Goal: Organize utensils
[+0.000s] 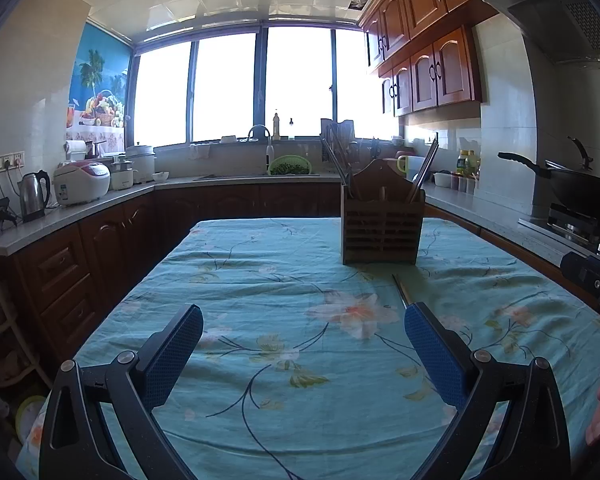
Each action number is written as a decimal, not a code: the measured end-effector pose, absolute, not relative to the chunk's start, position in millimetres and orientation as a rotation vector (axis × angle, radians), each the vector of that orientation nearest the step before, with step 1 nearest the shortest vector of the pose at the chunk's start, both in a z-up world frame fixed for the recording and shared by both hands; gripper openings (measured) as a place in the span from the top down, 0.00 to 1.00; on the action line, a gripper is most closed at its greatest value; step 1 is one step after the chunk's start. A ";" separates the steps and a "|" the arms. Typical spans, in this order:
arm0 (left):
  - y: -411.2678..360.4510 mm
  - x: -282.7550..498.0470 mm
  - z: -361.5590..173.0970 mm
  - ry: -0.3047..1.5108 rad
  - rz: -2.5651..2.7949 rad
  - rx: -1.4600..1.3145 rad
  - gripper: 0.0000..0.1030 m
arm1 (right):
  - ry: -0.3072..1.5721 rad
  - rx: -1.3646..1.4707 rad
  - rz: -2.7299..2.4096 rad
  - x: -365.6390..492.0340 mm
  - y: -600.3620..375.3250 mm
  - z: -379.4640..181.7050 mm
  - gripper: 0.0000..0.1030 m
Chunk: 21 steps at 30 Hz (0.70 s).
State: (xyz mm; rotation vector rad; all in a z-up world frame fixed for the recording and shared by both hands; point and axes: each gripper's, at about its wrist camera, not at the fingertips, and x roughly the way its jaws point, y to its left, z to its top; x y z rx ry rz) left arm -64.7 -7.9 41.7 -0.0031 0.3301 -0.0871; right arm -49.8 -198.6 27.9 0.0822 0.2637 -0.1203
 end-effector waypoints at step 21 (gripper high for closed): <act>-12.8 -63.0 42.6 0.344 -0.089 -0.003 0.01 | 0.256 0.090 -0.104 -48.7 -198.3 31.3 0.00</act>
